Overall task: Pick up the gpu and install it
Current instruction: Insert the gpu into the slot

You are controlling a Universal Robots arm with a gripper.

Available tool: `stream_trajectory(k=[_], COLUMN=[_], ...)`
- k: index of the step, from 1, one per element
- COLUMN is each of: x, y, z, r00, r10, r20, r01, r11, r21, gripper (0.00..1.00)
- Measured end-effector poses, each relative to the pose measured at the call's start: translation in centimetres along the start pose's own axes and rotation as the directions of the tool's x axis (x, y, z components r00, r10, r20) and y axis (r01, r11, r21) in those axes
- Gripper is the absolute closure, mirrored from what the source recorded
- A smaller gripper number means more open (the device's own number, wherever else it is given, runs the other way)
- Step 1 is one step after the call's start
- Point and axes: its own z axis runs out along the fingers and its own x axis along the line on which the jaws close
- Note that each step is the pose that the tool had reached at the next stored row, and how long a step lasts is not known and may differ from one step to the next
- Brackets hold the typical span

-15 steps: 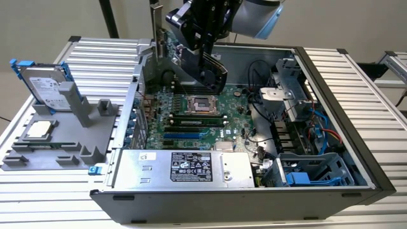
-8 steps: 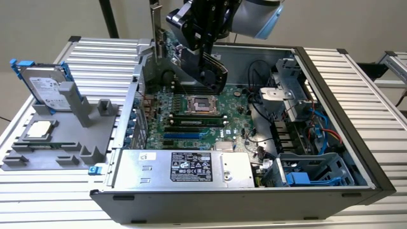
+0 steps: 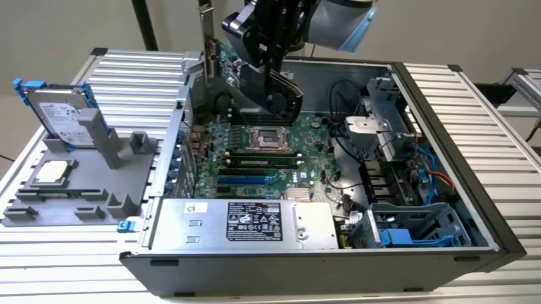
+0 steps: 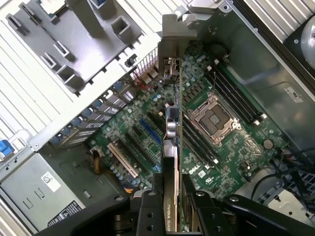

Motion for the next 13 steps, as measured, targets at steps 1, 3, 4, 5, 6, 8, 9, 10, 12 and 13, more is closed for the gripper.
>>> stream_trajectory(k=[1, 3, 4, 5, 6, 8, 9, 10, 12, 13], x=[0.00, 0.00, 0.00, 0.00, 0.00, 0.00, 0.00, 0.00, 0.00, 0.00], y=[0.00, 0.00, 0.00, 0.00, 0.00, 0.00, 0.00, 0.00, 0.00, 0.00], z=[0.00, 0.00, 0.00, 0.00, 0.00, 0.00, 0.00, 0.00, 0.00, 0.00], r00=[1.0000, 1.0000, 0.9999, 0.9999, 0.9998, 0.9997, 0.9997, 0.9996, 0.9994, 0.9992], r10=[-0.003, -0.009, -0.012, -0.015, -0.017, -0.023, -0.026, -0.029, -0.036, -0.039], r20=[-0.0003, -0.0008, -0.0011, -0.0013, -0.0016, -0.0021, -0.0024, -0.0026, -0.0032, -0.0035], r01=[0.003, 0.009, 0.012, 0.015, 0.017, 0.023, 0.026, 0.029, 0.036, 0.039], r11=[1.0000, 1.0000, 0.9999, 0.9999, 0.9998, 0.9997, 0.9997, 0.9996, 0.9994, 0.9992], r21=[-0.0001, -0.0001, -0.0002, -0.0002, -0.0003, -0.0004, -0.0004, -0.0005, -0.0006, -0.0007], gripper=[1.00, 1.00, 1.00, 1.00, 1.00, 1.00, 1.00, 1.00, 1.00, 1.00])
